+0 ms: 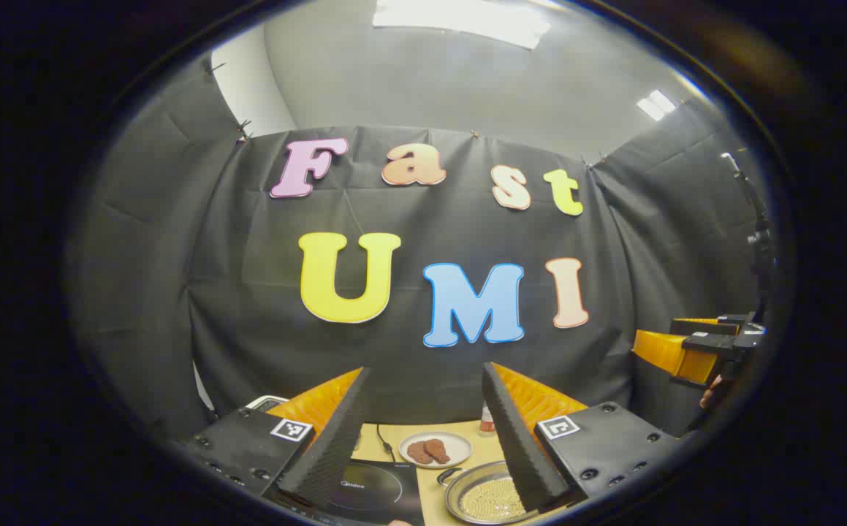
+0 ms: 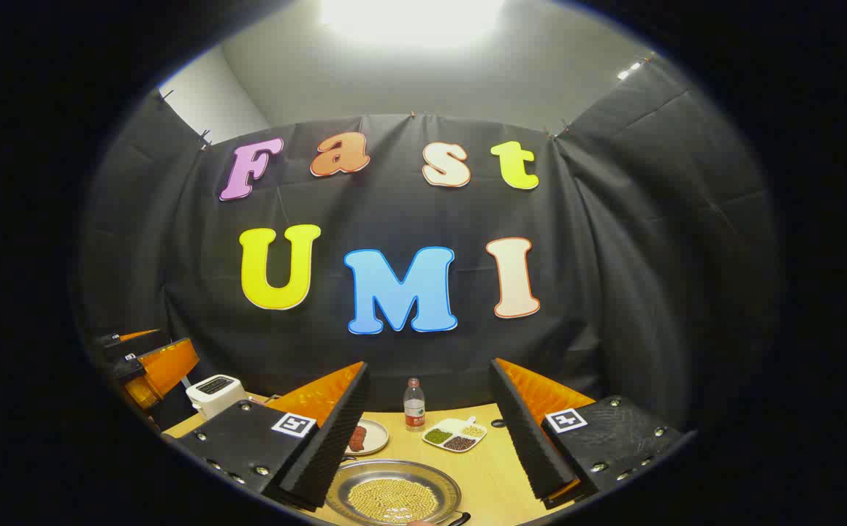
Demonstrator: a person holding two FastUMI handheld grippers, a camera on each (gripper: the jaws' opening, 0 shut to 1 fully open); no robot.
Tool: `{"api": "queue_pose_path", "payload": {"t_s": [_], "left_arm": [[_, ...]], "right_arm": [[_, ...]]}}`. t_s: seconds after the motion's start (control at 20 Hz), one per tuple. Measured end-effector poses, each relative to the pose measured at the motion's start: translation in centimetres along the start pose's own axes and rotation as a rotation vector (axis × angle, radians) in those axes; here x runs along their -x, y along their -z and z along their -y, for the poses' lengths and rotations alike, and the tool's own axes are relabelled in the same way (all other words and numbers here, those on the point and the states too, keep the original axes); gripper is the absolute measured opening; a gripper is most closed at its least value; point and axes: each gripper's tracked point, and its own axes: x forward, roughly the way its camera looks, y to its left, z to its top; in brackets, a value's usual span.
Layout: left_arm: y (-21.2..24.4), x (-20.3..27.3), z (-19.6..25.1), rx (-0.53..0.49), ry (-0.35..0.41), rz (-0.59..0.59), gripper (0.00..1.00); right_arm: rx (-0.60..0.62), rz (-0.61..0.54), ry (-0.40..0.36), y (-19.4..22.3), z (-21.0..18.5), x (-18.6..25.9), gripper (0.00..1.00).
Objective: First push the handle of the pot to place it horizontally, then grasp the pot with both hands and set it on the induction cooktop.
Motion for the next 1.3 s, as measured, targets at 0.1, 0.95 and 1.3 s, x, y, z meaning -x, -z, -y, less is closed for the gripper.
{"api": "queue_pose_path", "payload": {"t_s": [0.1, 0.95, 1.3], "left_arm": [[-0.2, 0.2, 0.2, -0.004, 0.016, 0.004, 0.96], [0.4, -2.5, 0.6, -0.020, -0.010, -0.015, 0.96], [2.1, -3.2, 0.0, -0.018, -0.033, -0.048, 0.97]], "right_arm": [[-0.001, 0.002, 0.013, -0.2, 0.1, 0.3, 0.98], [-0.031, -0.068, -0.047, 1.6, -0.9, -3.1, 0.99], [-0.038, -0.192, -0.102, 6.2, -1.0, -3.8, 0.99]]}}
